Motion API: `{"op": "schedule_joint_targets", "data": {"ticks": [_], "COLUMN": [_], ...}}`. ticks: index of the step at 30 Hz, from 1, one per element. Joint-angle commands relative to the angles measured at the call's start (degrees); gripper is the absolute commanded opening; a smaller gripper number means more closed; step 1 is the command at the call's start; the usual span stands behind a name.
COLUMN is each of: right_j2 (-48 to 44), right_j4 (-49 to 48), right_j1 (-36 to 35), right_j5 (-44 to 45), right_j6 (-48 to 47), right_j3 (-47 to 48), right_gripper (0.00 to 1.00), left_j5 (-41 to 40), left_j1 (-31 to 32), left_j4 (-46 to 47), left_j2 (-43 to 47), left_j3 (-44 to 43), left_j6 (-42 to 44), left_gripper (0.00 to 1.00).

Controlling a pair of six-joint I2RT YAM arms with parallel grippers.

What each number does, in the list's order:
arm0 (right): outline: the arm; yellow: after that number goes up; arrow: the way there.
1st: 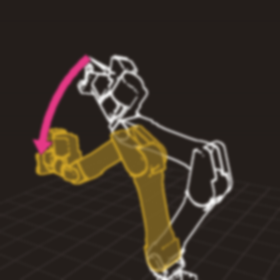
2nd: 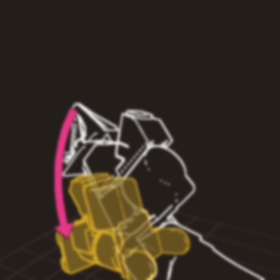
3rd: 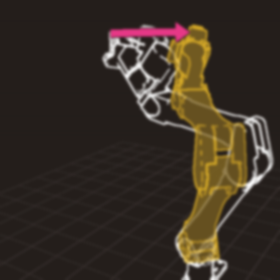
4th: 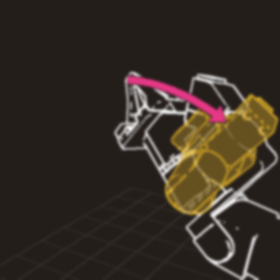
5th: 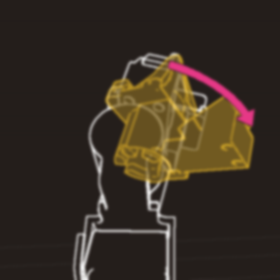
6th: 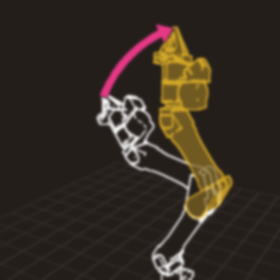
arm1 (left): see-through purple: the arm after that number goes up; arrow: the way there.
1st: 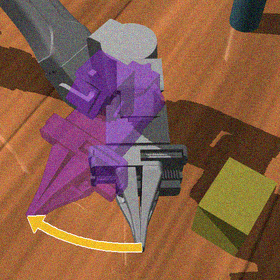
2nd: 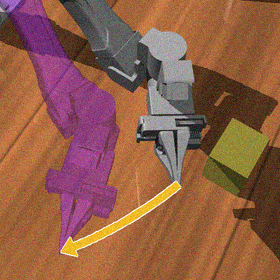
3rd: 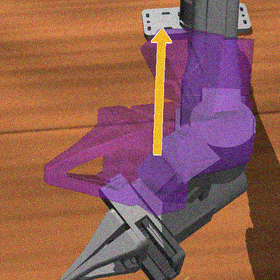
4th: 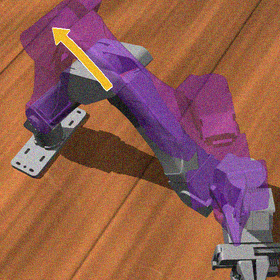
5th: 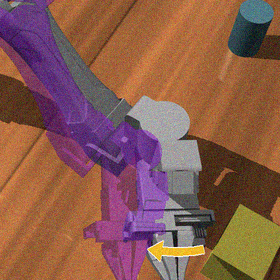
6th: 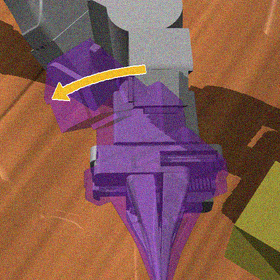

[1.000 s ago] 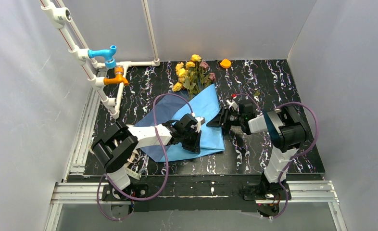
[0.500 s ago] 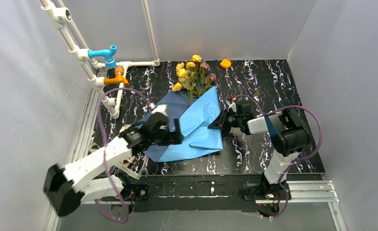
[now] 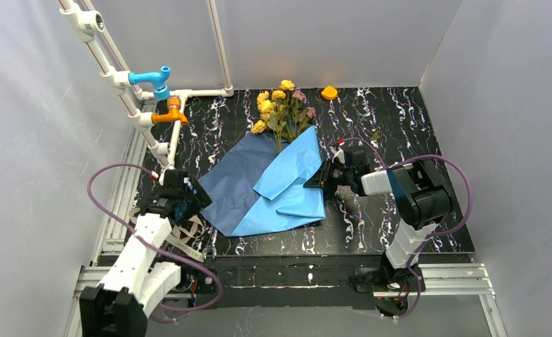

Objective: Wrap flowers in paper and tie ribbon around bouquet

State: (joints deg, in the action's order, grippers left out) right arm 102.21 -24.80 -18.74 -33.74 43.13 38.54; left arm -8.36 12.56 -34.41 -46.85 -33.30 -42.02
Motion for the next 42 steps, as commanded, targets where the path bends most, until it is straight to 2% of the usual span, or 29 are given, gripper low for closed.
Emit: {"op": "schedule_joint_targets", "data": {"ticks": [1,4,5,8,11,13,14,15,20,28,31,34,39,42], "right_j2": [0.9,1.1,1.6,2.5,2.5,2.1,1.7,1.7,2.3,1.6,1.5,1.6,1.1,1.1], "right_j4": [10.7,11.2,11.1,11.8,12.0,12.4,13.1,13.0,12.7,14.7,14.9,15.1,15.6,15.6], "right_j1": [-0.1,-0.1,0.0,-0.1,-0.1,-0.1,-0.1,-0.1,-0.1,-0.1,-0.1,-0.1,-0.1,-0.1], "right_j5": [7.7,7.2,7.0,6.4,6.4,6.5,6.9,7.0,6.5,7.3,7.4,7.3,7.4,7.5], "right_j6": [-5.2,-5.3,-5.4,-6.2,-6.1,-6.1,-6.5,-6.5,-6.0,-7.2,-7.2,-7.2,-7.2,-7.2], "right_j3": [-0.6,-0.2,0.0,0.7,0.7,0.8,0.9,0.8,0.9,1.4,1.5,1.8,2.3,2.5], "right_gripper": [0.28,0.29,0.29,0.29,0.29,0.29,0.29,0.30,0.29,0.30,0.30,0.30,0.30,0.30], "left_j5": [7.6,8.1,11.0,13.1,10.0,9.2,6.4,5.7,4.7,7.4,8.3,7.9,2.7,4.9], "left_j1": [-8.7,-11.4,-11.8,-12.0,-12.0,-11.9,-11.9,-12.0,-11.9,-11.9,-12.0,-11.9,-12.0,-11.9], "left_j4": [5.4,8.3,12.8,16.2,16.9,15.9,13.0,12.3,12.5,17.0,17.0,12.8,1.4,-0.9], "left_j2": [-5.4,-7.1,-8.2,-12.4,-14.6,-13.0,-10.0,-8.6,-7.7,-11.2,-10.7,-8.2,-2.8,-0.4], "left_j3": [0.8,1.4,2.9,3.2,3.7,4.2,4.5,4.8,6.4,8.8,8.9,6.7,-0.3,-2.1], "left_j6": [5.6,6.2,5.4,4.7,3.2,2.4,2.1,2.1,1.3,0.0,-0.5,0.3,1.5,0.4], "left_gripper": [0.71,0.63,0.60,0.52,0.51,0.51,0.62,0.67,0.70,0.70,0.73,0.78,0.86,0.86]}}
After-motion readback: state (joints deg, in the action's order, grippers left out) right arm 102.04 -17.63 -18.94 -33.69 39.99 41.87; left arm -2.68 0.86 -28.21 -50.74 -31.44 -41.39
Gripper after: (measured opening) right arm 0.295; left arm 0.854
